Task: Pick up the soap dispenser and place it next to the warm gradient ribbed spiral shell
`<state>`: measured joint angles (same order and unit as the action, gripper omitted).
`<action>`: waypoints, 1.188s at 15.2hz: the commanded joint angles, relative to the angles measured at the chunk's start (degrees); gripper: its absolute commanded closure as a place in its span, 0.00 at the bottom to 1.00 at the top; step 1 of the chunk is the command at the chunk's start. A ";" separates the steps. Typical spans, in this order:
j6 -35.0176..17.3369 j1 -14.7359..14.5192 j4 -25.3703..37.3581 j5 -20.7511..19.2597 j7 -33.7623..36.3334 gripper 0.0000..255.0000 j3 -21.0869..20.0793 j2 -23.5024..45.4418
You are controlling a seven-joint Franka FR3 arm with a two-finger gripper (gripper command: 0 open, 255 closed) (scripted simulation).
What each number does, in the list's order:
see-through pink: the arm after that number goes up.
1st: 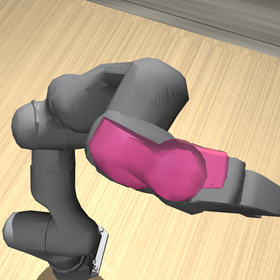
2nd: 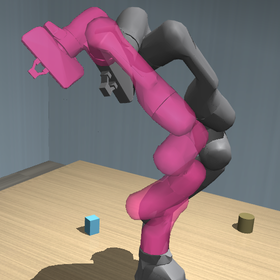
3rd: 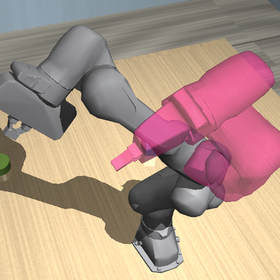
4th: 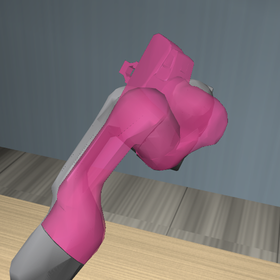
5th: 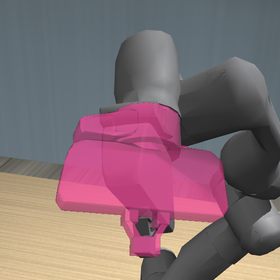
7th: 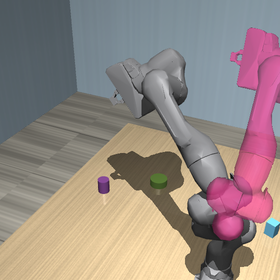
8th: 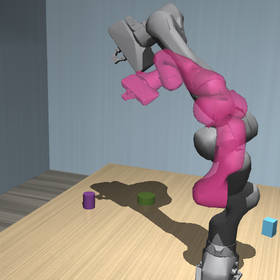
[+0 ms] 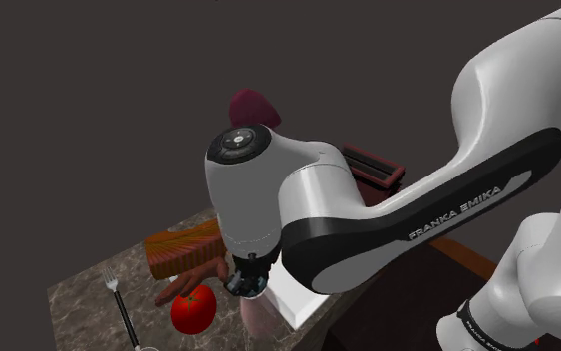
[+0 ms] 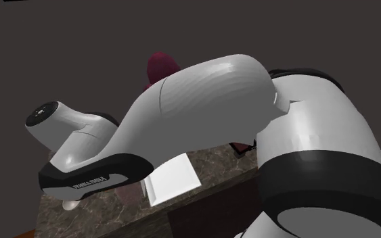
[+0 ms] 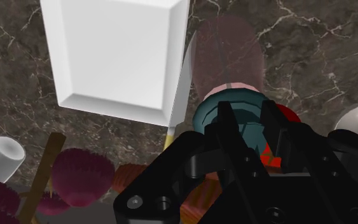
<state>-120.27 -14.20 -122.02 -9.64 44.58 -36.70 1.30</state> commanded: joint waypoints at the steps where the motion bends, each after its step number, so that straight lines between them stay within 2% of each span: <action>1: -1.51 -0.08 -0.83 -0.79 0.75 1.00 -0.03 0.89; 8: -6.20 -0.41 -3.09 -3.96 3.44 1.00 0.23 4.36; 16: -6.46 -0.44 -3.19 -4.16 3.60 1.00 0.27 4.57; 17: -6.46 -0.44 -3.19 -4.17 3.61 0.00 0.27 4.57; 18: -6.46 -0.44 -3.19 -4.17 3.60 0.00 0.27 4.58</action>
<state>-126.73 -14.64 -125.22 -13.80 48.18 -36.43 5.88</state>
